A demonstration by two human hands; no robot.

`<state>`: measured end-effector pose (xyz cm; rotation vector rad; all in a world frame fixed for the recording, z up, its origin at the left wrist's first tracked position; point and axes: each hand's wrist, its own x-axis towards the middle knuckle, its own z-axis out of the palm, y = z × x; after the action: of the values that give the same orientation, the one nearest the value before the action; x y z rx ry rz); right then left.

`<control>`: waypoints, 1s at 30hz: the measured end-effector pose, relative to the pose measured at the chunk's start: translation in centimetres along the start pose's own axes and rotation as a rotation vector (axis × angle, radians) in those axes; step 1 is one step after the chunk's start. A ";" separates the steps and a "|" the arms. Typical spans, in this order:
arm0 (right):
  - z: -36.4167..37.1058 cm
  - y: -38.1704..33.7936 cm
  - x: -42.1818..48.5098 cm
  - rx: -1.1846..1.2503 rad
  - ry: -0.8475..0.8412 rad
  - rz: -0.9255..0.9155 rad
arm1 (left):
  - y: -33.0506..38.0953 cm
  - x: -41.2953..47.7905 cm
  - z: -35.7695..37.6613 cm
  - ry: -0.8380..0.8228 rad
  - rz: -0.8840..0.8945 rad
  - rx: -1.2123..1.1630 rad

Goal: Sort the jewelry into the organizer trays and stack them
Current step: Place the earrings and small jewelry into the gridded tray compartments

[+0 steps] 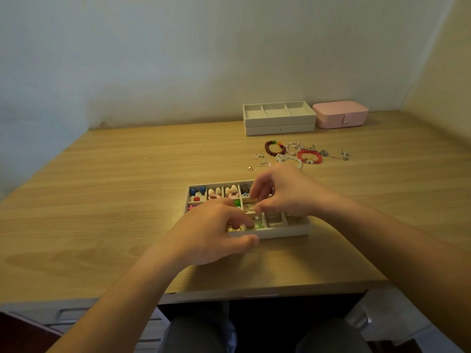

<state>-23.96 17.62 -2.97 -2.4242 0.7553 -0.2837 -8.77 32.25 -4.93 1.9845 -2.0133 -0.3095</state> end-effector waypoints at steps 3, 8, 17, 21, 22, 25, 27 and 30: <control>-0.2 0.1 0.0 0.002 -0.001 0.001 | 0.4 -0.3 0.1 -0.043 -0.011 0.105; 0.1 0.3 -0.1 -0.013 -0.026 0.004 | 0.4 -0.6 0.3 0.020 0.011 0.072; 1.3 -0.7 -0.5 -0.213 0.056 -0.041 | -0.1 -0.2 0.6 0.037 0.009 0.030; 0.8 -0.7 -0.5 -0.240 0.073 -0.065 | 0.0 -0.1 0.6 0.038 -0.002 0.039; 0.5 -0.6 -0.6 -0.229 0.046 -0.067 | 0.1 -0.1 0.6 0.040 -0.004 0.046; -0.3 -0.4 -0.9 -0.188 -0.139 -0.051 | 0.0 -0.1 0.5 0.057 -0.005 0.050; -0.3 -0.4 -1.3 -0.197 -0.230 -0.041 | -0.1 0.0 0.6 0.048 -0.007 0.072; 0.1 -0.4 -1.6 -0.250 -0.271 -0.041 | 0.0 0.4 0.7 0.015 -0.016 0.153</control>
<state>-25.04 18.85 -2.87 -2.6416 0.6515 0.1314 -9.02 31.82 -5.59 2.0870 -2.0684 -0.1466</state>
